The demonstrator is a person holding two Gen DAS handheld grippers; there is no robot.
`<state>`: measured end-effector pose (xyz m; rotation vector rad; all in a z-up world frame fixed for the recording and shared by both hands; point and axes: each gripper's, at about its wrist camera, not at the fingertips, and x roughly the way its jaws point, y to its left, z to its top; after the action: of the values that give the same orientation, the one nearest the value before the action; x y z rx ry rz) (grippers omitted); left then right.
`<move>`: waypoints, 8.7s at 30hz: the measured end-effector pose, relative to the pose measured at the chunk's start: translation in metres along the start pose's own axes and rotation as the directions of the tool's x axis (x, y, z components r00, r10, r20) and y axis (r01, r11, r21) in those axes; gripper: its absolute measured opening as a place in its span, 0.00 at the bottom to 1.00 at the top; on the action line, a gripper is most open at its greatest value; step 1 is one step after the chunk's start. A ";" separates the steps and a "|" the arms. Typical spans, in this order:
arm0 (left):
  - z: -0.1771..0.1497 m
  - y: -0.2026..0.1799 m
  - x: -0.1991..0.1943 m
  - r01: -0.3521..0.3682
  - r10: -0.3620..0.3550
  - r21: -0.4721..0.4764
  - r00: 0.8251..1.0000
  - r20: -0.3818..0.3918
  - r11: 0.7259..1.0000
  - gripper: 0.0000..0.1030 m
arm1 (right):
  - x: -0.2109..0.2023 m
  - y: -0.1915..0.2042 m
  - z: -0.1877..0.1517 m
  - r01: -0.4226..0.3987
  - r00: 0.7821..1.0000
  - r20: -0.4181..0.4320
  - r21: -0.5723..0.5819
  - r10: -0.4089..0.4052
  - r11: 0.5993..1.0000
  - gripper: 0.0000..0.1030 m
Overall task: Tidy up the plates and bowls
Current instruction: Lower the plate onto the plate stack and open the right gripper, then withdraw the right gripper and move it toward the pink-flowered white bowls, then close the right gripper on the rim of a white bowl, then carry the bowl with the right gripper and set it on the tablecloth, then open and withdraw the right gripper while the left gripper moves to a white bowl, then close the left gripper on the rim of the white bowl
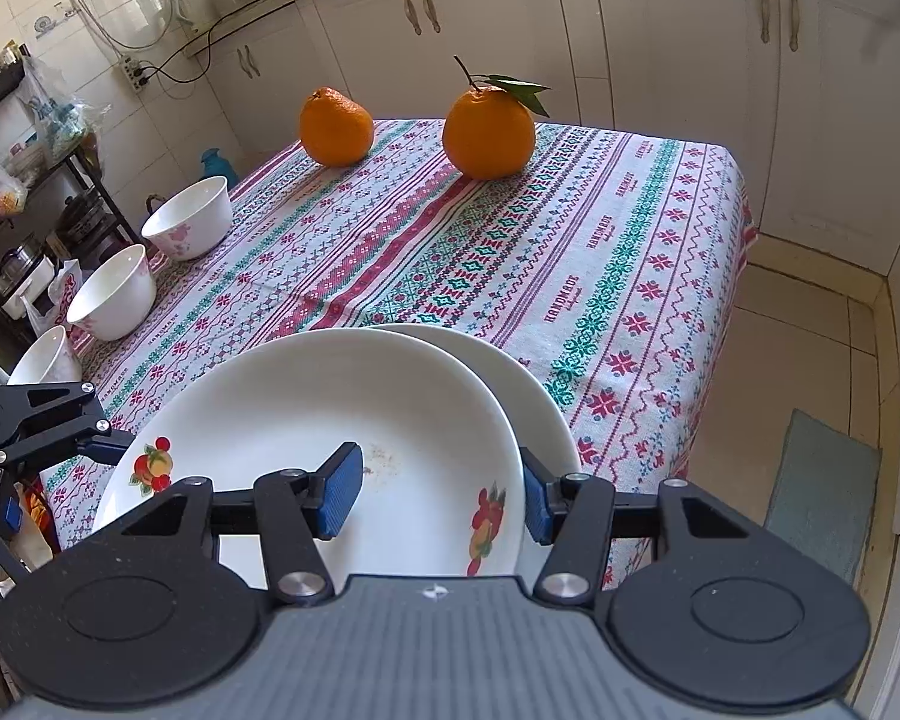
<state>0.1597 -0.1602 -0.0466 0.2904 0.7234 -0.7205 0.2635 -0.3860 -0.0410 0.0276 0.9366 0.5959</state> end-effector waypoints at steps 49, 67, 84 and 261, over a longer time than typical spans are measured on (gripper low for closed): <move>-0.008 0.015 -0.022 -0.048 0.050 -0.028 0.995 0.091 0.998 0.88 | -0.026 0.073 -0.013 0.250 0.968 0.032 -0.165 -0.248 0.954 1.00; -0.065 0.064 -0.131 -0.273 0.286 -0.101 0.947 0.144 0.957 0.90 | 0.002 0.210 -0.002 0.218 0.969 0.170 -0.228 -0.182 0.949 1.00; -0.160 0.118 -0.199 -0.441 0.460 -0.198 0.886 0.064 0.876 0.89 | 0.069 0.317 0.022 0.008 0.989 0.145 -0.290 0.035 0.957 1.00; -0.082 0.295 -0.113 -0.193 0.194 -0.286 0.981 -0.026 0.939 0.53 | 0.175 0.332 0.071 -0.024 1.000 0.004 -0.463 0.029 0.886 0.71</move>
<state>0.2628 0.1492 -0.0275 0.0927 0.7744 -0.4211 0.2397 -0.0047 -0.0384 -0.3872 0.7636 0.8336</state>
